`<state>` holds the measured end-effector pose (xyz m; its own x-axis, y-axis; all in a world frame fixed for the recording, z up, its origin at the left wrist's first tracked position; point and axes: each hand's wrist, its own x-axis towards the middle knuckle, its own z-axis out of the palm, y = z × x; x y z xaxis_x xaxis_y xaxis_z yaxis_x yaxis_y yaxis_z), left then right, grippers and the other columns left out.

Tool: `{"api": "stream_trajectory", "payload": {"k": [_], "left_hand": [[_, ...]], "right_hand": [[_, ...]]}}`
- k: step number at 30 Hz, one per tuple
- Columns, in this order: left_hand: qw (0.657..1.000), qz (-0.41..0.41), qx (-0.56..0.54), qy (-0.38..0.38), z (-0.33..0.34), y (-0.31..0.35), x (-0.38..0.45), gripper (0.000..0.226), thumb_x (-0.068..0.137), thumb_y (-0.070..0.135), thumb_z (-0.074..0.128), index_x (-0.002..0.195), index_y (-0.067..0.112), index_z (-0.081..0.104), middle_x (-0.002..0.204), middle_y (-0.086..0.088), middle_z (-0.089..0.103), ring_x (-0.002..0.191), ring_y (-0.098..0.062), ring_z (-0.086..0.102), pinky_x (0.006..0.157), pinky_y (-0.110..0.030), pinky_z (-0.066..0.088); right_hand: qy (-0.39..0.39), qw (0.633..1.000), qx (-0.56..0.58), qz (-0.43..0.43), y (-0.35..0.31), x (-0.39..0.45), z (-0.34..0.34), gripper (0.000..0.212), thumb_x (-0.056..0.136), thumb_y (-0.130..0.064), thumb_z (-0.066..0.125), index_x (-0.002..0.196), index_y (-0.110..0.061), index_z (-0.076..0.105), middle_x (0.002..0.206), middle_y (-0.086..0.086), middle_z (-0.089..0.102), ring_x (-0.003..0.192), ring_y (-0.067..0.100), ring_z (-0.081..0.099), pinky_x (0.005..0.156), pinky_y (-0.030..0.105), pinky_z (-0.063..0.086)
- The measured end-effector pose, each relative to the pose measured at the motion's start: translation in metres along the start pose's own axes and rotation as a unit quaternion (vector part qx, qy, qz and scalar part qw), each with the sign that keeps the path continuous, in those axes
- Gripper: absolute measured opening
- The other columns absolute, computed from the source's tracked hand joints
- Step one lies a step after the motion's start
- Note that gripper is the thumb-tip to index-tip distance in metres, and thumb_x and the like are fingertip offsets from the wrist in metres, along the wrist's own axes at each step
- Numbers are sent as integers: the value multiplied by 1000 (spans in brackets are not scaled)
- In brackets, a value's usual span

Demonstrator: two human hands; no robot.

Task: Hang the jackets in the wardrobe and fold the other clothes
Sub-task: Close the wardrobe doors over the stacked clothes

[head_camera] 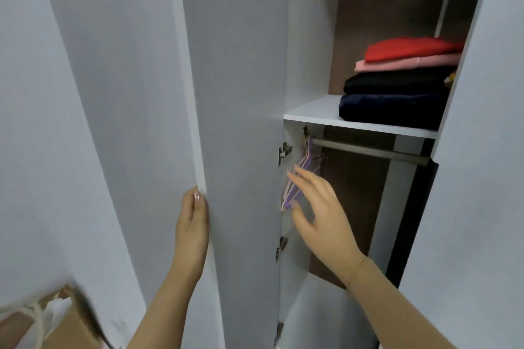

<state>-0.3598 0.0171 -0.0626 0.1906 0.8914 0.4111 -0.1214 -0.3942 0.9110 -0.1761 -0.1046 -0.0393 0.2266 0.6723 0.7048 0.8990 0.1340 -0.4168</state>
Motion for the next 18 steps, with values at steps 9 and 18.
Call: {"api": "stream_trajectory", "payload": {"k": [9,18], "left_hand": [[986,107,24,-125,78,-1,-33,44,92,48,47,129,28,59,116,36,51,113,14,48,82,4,36],[916,257,125,-281,233,-16,-34,63,97,62,10,149,40,-19,157,21,-24,147,-1,-16,122,-39,-3]], "right_hand": [[83,988,-73,104,48,-33,-57,47,97,-18,54,140,-34,45,146,-24,34,134,-13,24,107,5,15],[121,961,-224,107,134,-49,-145,50,101,-18,48,149,-22,36,159,-7,24,146,9,21,119,29,19]]}}
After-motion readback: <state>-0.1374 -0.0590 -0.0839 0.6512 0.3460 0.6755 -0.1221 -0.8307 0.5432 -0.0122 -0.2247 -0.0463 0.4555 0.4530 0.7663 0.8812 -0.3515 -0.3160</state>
